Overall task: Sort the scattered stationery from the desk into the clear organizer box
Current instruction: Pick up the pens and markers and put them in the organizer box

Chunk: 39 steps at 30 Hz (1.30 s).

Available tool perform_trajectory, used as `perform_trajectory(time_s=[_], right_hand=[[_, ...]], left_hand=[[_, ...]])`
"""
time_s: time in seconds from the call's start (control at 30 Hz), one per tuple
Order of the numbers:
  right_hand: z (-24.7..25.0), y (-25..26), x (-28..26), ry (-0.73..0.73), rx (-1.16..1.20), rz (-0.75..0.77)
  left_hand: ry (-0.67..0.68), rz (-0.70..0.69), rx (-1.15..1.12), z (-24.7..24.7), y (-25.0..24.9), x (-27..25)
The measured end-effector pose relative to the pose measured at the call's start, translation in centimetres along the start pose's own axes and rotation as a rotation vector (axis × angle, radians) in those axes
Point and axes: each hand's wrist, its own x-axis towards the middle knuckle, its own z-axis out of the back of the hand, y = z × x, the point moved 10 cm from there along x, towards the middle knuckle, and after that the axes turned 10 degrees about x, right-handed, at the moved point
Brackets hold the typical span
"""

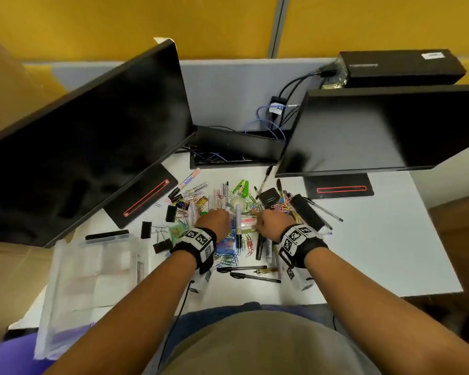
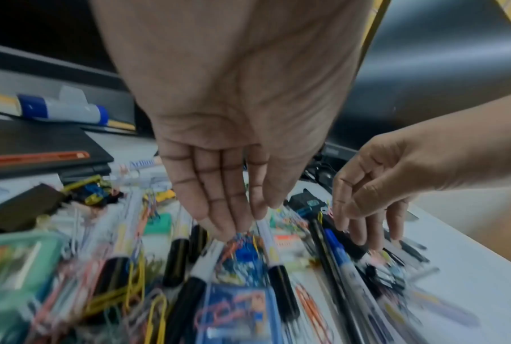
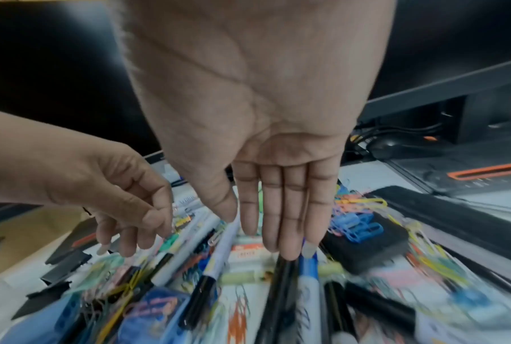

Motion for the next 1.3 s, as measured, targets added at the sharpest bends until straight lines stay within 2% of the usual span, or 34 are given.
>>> perform_trajectory(time_s=[0.13,0.27,0.43,0.73,1.03,1.17,1.3], right_hand=[[-1.9,-2.9,-1.1,0.018,-0.085,-0.135],[-3.4,-5.6,-1.8,0.025,-0.106,-0.220],[-4.0,-7.2,-1.8,0.041,-0.053,-0.195],[-4.3,-7.7,-0.4,0.072,-0.035,-0.178],[-4.7,-7.4,1.3,0.173,0.021,-0.213],[-4.9,-7.4,2.2,0.164,0.132,-0.216],[-4.7,-7.7,2.5,0.121,0.175,-0.287]], left_hand=[[0.089,-0.015,-0.005,-2.6,-0.8,0.6],[0.030,-0.011,-0.006,-3.2,-1.8,1.4],[-0.022,0.058,0.015,-4.0,-1.8,2.4],[0.023,0.091,-0.047,-5.3,-1.5,3.0],[0.058,0.098,-0.161,-4.6,-2.1,3.5],[0.057,0.081,-0.226,-4.6,-2.7,3.8],[0.065,0.073,-0.289,-5.2,-3.4,4.5]])
